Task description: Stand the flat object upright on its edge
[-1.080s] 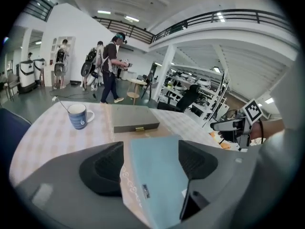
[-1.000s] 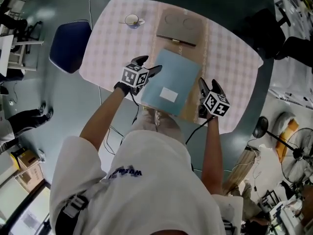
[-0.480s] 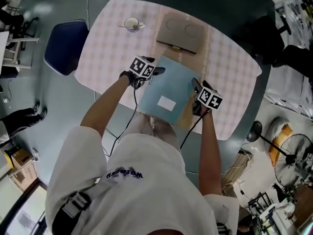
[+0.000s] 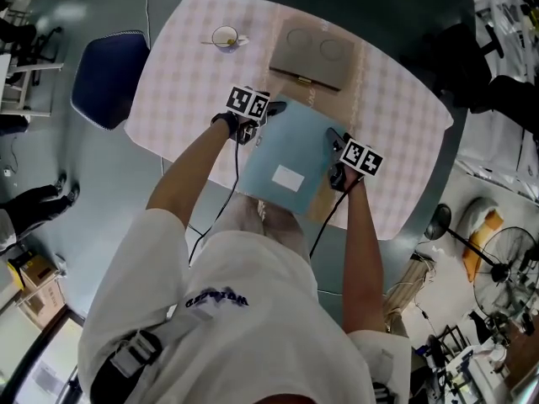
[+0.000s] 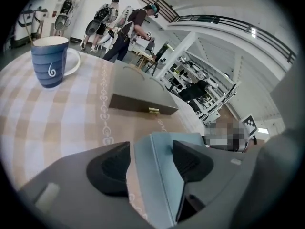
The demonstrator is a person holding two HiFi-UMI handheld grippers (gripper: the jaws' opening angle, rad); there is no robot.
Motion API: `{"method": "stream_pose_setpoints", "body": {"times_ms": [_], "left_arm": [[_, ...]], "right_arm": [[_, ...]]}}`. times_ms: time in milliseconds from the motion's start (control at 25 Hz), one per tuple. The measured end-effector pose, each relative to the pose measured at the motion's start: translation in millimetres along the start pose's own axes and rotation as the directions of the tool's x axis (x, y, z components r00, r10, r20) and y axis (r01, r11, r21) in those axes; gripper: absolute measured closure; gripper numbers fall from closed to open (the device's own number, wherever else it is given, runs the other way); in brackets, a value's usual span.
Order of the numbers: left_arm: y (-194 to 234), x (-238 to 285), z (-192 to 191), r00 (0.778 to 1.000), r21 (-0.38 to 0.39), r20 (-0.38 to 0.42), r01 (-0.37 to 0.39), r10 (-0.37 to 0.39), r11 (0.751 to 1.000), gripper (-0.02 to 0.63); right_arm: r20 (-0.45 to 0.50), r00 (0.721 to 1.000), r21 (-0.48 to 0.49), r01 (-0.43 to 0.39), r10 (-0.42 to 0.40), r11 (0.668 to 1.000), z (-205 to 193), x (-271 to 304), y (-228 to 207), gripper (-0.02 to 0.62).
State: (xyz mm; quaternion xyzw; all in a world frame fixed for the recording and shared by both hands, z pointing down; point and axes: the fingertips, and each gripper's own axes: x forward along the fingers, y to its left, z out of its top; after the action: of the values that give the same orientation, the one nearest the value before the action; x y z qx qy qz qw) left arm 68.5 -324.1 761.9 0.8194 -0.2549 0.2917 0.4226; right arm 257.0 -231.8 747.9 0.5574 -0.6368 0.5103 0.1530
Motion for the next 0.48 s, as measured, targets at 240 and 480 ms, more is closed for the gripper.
{"method": "stream_pose_setpoints", "body": {"times_ms": [240,480], "left_arm": [[-1.7,4.8,-3.7,0.999,-0.039,-0.012,0.046,-0.047,0.998,0.325],[-12.2,10.4,-7.5,0.994,-0.062,-0.038,0.097,-0.099,0.993,0.353]], "right_arm": [[-0.013,1.0,0.0,0.005,-0.005,1.0,-3.1,7.6,-2.8,0.308],[-0.025,0.999,0.013,0.021,-0.021,1.0,-4.5,13.8,-5.6,0.304]]}}
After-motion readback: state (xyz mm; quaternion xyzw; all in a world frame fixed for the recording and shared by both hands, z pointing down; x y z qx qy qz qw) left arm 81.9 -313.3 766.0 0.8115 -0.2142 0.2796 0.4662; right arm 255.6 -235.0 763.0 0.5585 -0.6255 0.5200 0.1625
